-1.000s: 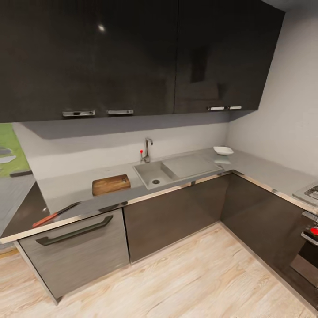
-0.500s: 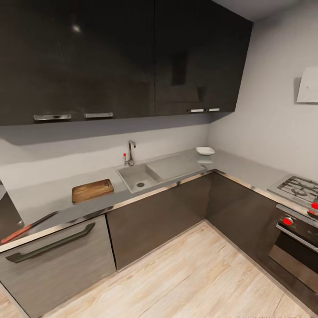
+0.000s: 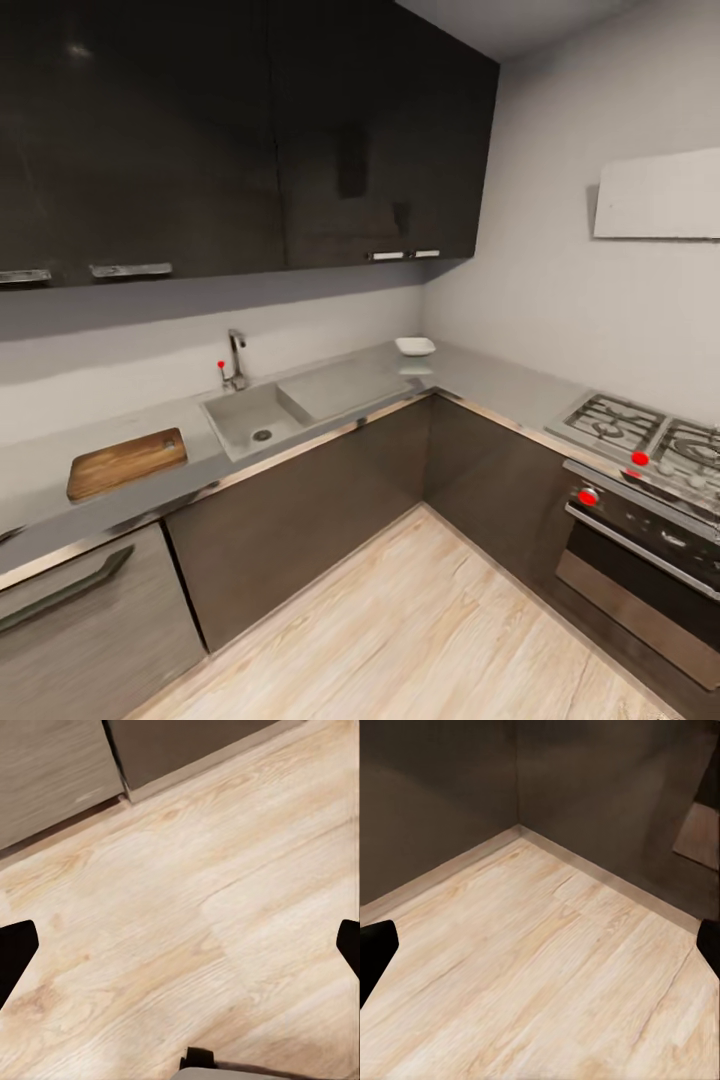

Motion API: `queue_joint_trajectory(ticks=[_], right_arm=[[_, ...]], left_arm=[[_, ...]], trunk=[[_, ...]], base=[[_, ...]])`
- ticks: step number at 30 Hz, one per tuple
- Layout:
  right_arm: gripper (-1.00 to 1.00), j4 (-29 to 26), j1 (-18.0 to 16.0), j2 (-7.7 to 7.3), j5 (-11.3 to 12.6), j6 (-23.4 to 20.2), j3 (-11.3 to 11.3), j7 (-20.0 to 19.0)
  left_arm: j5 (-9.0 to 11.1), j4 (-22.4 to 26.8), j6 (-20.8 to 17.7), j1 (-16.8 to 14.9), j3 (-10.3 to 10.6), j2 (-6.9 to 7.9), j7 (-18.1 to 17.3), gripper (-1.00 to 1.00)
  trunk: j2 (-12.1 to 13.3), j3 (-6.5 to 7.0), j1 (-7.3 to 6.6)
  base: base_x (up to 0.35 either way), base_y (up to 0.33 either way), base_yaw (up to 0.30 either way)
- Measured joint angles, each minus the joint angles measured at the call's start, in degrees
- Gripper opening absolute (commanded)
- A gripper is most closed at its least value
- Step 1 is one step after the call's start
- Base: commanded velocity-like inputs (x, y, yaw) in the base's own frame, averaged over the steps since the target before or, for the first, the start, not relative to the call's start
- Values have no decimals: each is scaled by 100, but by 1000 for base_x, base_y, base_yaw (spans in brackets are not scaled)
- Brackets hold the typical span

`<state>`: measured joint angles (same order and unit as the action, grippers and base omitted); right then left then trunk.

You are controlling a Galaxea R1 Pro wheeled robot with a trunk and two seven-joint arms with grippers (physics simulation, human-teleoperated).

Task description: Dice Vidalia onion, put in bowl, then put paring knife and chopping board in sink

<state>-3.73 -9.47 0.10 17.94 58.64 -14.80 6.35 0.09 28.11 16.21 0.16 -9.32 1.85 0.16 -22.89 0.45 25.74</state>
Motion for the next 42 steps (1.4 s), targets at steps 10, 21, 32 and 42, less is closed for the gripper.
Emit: queue_joint_trajectory(ticks=[10, 21, 32, 42], right_arm=[[100, 1, -1, 22, -5, 3, 1, 0], [100, 1, -1, 25, -2, 6, 1, 0], [100, 1, -1, 29, -12, 22, -7, 0], [100, -1, 0, 33, -3, 24, -8, -3]], left_arm=[[-7, -1, 2, 0, 3, 0, 0, 100], [-16, 0, 4, 0, 12, 2, -7, 100], [-4, 0, 11, 0, 15, 4, -8, 100], [-14, 36, 8, 0, -1, 39, -8, 100]], trunk=[[0, 28, 0], [0, 16, 0], [0, -3, 2], [1, 13, 2]], base=[[193, -200, -102], [230, -102, -2], [32, -3, 0], [0, 0, -104]])
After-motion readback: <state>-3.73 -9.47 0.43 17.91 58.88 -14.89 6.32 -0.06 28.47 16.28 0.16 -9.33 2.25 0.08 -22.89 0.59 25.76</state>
